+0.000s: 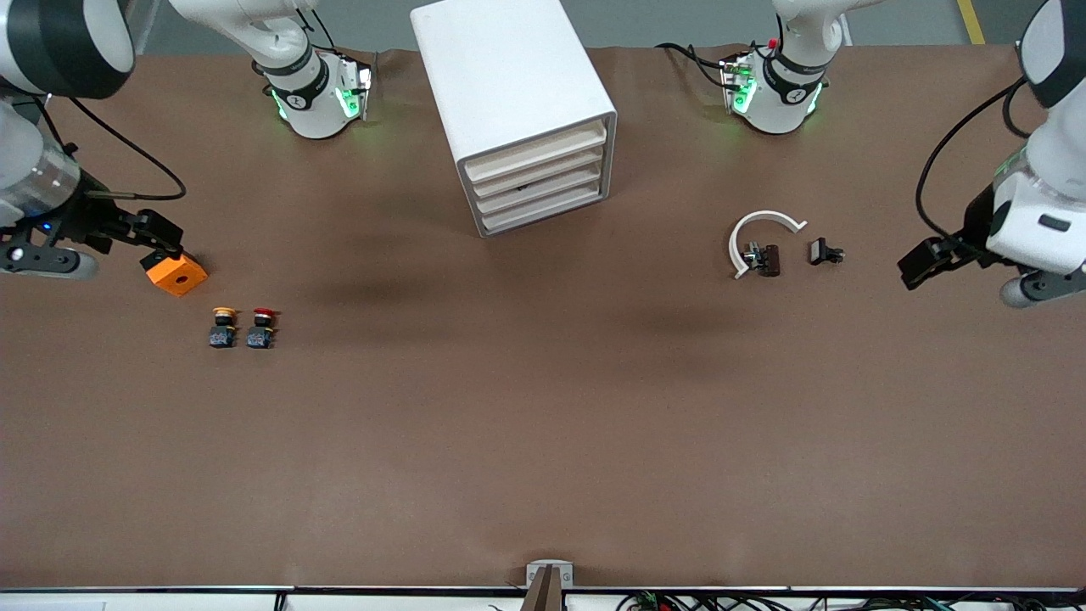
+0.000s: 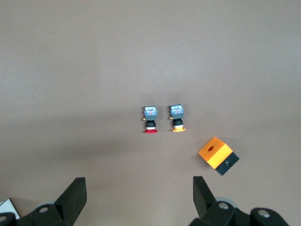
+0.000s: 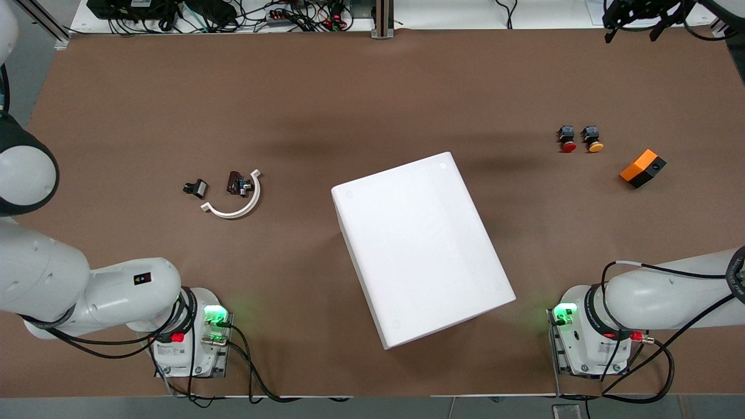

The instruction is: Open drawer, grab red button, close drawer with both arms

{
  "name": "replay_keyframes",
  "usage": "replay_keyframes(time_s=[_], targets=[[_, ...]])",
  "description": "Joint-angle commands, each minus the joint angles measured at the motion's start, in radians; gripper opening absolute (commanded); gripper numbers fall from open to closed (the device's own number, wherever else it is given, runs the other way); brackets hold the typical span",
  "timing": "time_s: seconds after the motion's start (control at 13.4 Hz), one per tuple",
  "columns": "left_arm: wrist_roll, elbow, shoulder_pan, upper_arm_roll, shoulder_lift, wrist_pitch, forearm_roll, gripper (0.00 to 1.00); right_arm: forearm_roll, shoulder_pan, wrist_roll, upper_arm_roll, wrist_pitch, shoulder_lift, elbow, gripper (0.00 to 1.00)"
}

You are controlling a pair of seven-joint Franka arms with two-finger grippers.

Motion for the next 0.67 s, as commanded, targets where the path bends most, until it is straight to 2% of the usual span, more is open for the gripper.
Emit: replay_keyframes(time_s=[0.0,0.15,0.37,0.6], targets=[[0.127,-0.034,-0.115,0.186,-0.094,-0.046,-0.086,1.0,0.026,-0.042,-0.055,0.003,-0.046,0.016,0.075,1.0],[0.187,-0.042,-0.123,0.217,-0.121,-0.048,-0.107,1.0,0.026,-0.042,-0.055,0.004,-0.091,0.018,0.129,1.0],[0.188,-0.105,-0.123,0.21,-0.183,-0.048,-0.112,1.0,0.026,-0.045,-0.055,0.003,-0.106,0.019,0.174,1.0],[0.188,-0.125,-0.126,0.207,-0.22,-0.068,-0.15,1.0,0.026,-0.044,-0.07,0.006,-0.106,0.021,0.2,1.0]])
